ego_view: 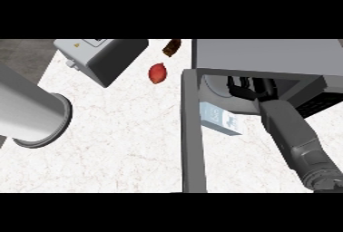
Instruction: Pick up the milk, place it into the microwave and close the microwave
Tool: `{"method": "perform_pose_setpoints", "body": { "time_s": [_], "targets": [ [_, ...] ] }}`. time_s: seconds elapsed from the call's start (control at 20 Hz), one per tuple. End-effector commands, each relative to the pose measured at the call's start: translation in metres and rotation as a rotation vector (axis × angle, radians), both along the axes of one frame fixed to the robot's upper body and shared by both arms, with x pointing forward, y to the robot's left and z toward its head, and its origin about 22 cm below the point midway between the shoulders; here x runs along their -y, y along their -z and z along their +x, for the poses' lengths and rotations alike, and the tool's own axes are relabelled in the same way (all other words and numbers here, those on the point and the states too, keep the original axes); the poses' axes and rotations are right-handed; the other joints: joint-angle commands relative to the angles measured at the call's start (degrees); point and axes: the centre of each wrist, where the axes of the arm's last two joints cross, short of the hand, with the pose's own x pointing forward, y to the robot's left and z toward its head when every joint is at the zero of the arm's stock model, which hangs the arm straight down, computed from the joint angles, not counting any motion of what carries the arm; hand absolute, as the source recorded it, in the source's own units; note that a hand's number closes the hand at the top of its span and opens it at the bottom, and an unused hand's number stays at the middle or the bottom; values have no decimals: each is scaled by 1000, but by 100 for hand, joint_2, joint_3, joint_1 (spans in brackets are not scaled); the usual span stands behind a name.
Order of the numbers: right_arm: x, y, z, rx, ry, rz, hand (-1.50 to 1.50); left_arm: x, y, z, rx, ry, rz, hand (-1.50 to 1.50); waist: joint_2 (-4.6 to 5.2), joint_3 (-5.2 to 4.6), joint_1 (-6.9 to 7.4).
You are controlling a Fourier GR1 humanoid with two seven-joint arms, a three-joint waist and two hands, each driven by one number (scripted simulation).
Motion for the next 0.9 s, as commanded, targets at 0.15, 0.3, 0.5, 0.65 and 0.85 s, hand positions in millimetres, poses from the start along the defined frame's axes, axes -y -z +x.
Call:
{"method": "perform_pose_setpoints", "body": {
  "time_s": [0.15, 0.3, 0.5, 0.65, 0.85],
  "targets": [
    [12, -34, 18, 30, 86, -159, 150, 1, -19, 9, 93, 57, -12, -150, 68, 5, 179],
    [9, -36, 20, 59, 167, -199, 150, -3, -13, 17, 111, 69, -8, -150, 150, 9, 331],
    [22, -49, 25, 63, 211, -239, 150, -5, -15, 28, 115, 75, -1, -150, 227, 16, 315],
    [16, -58, 31, 67, 262, -235, 150, -4, -12, 32, 123, 98, -11, -150, 266, 15, 433],
    [27, -58, 28, 76, 303, -272, 150, -4, -16, 32, 111, 112, -2, -150, 312, 27, 555]
  ]
}}
